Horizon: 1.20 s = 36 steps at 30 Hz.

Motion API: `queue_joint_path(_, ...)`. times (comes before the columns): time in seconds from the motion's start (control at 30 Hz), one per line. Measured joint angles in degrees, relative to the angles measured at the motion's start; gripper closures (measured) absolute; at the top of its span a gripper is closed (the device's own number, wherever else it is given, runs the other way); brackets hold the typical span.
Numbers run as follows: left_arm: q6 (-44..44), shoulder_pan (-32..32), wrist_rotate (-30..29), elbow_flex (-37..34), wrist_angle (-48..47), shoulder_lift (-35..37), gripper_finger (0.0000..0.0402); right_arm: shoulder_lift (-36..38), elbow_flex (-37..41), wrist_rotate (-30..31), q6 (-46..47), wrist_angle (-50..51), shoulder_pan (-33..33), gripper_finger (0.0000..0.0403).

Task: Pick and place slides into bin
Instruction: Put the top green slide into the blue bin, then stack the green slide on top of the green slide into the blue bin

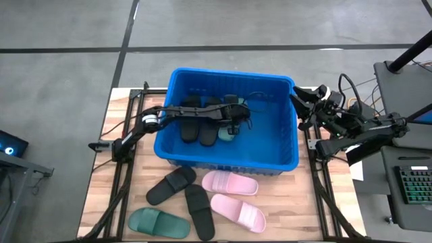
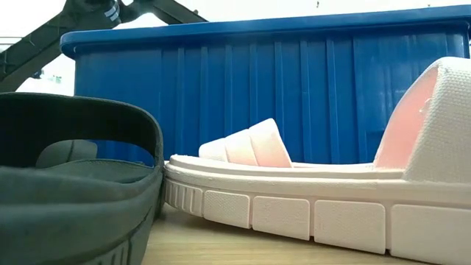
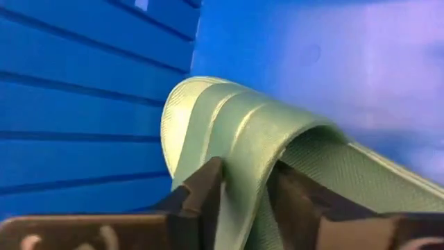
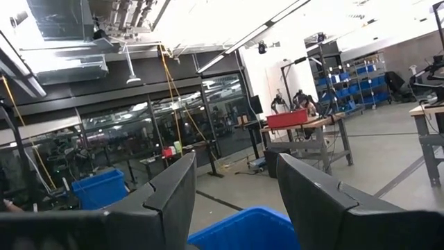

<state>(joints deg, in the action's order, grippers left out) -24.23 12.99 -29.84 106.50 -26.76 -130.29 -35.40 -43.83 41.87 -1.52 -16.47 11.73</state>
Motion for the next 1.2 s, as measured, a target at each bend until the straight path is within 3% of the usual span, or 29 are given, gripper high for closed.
queue_joint_path(0.3, 0.10, 0.16, 9.51, 0.53, 0.42, 2.17, 0.0219, 0.00, 0.00, -0.02, 0.00, 1.51, 0.00, 0.0211)
queue_joint_path(0.5, -0.08, 0.18, 13.48, 0.44, 0.52, 3.49, 0.0189, 0.00, 0.00, -0.46, 1.46, 1.73, 0.00, 0.0211)
queue_joint_path(0.83, -0.10, 0.04, 14.69, 0.22, -0.80, 8.13, 0.0185, 0.00, 0.00, -0.46, 1.38, 1.70, 0.00, 0.0211)
queue_joint_path(1.0, 0.60, -0.47, 14.93, -0.05, -0.94, 13.75, 0.0196, 0.13, 0.00, -0.46, -0.49, 1.66, 0.00, 0.0211)
queue_joint_path(1.2, 7.51, -0.89, 16.02, -0.21, -0.76, 22.66, 0.0217, 0.07, 0.00, -0.44, -1.68, 1.66, 0.00, 0.0211)
